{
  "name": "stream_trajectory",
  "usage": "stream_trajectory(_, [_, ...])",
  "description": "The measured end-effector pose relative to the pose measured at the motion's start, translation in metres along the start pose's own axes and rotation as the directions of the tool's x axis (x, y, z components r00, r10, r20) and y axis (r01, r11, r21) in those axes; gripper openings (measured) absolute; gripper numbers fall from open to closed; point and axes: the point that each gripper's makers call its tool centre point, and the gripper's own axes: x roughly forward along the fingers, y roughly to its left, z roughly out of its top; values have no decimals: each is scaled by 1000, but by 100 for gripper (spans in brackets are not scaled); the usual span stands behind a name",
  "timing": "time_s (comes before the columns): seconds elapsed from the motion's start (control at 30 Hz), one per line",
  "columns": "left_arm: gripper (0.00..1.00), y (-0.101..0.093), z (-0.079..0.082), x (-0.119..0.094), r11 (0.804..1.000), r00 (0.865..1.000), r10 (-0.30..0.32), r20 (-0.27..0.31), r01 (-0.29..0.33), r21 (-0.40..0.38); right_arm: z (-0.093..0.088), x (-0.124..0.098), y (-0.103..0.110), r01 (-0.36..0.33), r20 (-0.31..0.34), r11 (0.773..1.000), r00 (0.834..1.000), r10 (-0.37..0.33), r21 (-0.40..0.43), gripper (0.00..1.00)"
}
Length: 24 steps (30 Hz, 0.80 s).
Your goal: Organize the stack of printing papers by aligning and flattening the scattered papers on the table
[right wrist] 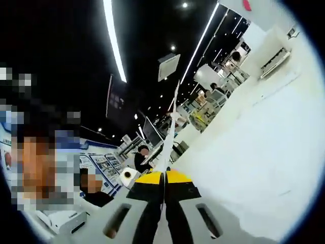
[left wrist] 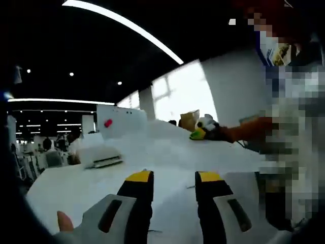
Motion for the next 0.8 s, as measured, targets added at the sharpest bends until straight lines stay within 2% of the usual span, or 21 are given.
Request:
stream_trajectory(0.07, [42, 2, -8, -4, 1000, 999, -8, -36, 7, -30, 6, -3, 1, -1, 13, 1000, 1000, 1, -6, 0])
stream_trajectory(0.13, [43, 4, -15, -9, 996, 997, -23, -67, 17, -85, 22, -10, 4, -6, 44, 1000, 999, 7, -24, 0])
stream_trajectory(0.2, [45, 5, -16, -10, 987, 998, -31, -63, 20, -159, 28, -12, 7, -10, 56, 999, 998, 12, -35, 0])
stream_trajectory(0.27, [50, 3, -10, -9, 963, 998, -59, -25, 51, -265, 32, -11, 12, -13, 62, 998, 998, 16, -63, 0])
stream_trajectory(0.33, [51, 5, -4, -7, 927, 997, -71, 8, 68, -368, 37, -9, 19, -29, 73, 995, 997, 36, -92, 0])
stream_trajectory(0.37, [51, 12, 6, -4, 885, 996, -69, 57, 87, -458, 43, -7, 26, -53, 88, 994, 994, 61, -94, 0])
stream_trajectory(0.43, [54, 22, 15, -1, 862, 994, -46, 103, 91, -499, 46, -3, 35, -76, 93, 991, 992, 86, -111, 0])
stream_trajectory(0.5, [56, 29, 19, 2, 825, 992, -28, 121, 91, -558, 47, 0, 38, -82, 93, 989, 991, 94, -123, 0])
stream_trajectory(0.57, [57, 36, 20, 5, 801, 990, -4, 139, 86, -592, 48, 2, 41, -98, 90, 987, 990, 110, -126, 0])
stream_trajectory(0.67, [62, 48, 16, 15, 696, 987, 27, 158, 95, -711, 51, 8, 52, -144, 90, 982, 984, 155, -119, 0])
stream_trajectory(0.73, [63, 54, 11, 18, 661, 986, 37, 164, 100, -744, 52, 10, 52, -146, 87, 984, 984, 155, -107, 0])
stream_trajectory(0.77, [65, 55, 10, 19, 657, 986, 40, 162, 96, -748, 53, 11, 52, -146, 84, 983, 984, 156, -107, 0])
stream_trajectory(0.8, [66, 58, 8, 20, 640, 985, 47, 164, 97, -762, 53, 12, 53, -148, 79, 983, 984, 157, -110, 0])
